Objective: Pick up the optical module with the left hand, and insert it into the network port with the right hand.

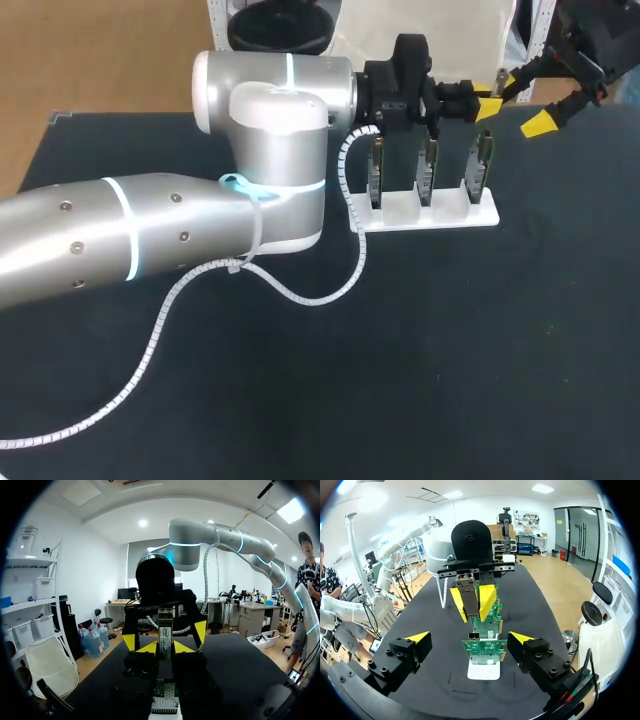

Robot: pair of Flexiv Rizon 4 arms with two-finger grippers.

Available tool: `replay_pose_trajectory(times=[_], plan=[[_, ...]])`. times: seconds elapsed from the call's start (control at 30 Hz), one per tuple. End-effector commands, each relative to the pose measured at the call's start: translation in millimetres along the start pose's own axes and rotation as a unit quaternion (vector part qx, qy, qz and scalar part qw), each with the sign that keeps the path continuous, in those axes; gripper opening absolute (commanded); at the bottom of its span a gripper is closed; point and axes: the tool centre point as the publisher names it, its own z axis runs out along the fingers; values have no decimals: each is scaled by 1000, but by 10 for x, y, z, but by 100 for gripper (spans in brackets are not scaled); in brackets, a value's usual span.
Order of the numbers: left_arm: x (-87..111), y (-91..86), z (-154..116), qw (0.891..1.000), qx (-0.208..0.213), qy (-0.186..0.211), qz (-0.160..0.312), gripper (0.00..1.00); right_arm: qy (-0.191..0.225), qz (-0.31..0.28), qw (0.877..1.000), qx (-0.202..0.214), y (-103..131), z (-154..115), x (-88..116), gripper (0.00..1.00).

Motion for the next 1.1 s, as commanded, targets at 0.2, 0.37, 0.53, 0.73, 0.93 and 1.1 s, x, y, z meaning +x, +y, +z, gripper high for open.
replay_pose_trajectory(times=[0.2, 0.37, 0.53, 0.73, 0.93, 1.1], plan=[[3, -27, -8, 1000, -2, -1, -1, 0, -1, 0, 1000, -2, -21, -5, 3, 100], [10, -33, -14, 1000, -1, -2, -3, 0, -1, 0, 1000, -2, -21, -5, 3, 100], [19, -31, -17, 1000, -2, -1, -6, 0, -1, 0, 1000, -2, -21, -5, 3, 100], [24, -28, -17, 1000, -1, -3, -8, 0, -1, 0, 1000, -2, -21, -5, 3, 100], [30, -28, -18, 1000, 2, -9, -12, 0, -1, 0, 1000, -2, -21, -5, 3, 100], [30, -28, -18, 1000, 2, -9, -12, 0, -4, -3, 1000, 13, -38, -42, -18, 100]])
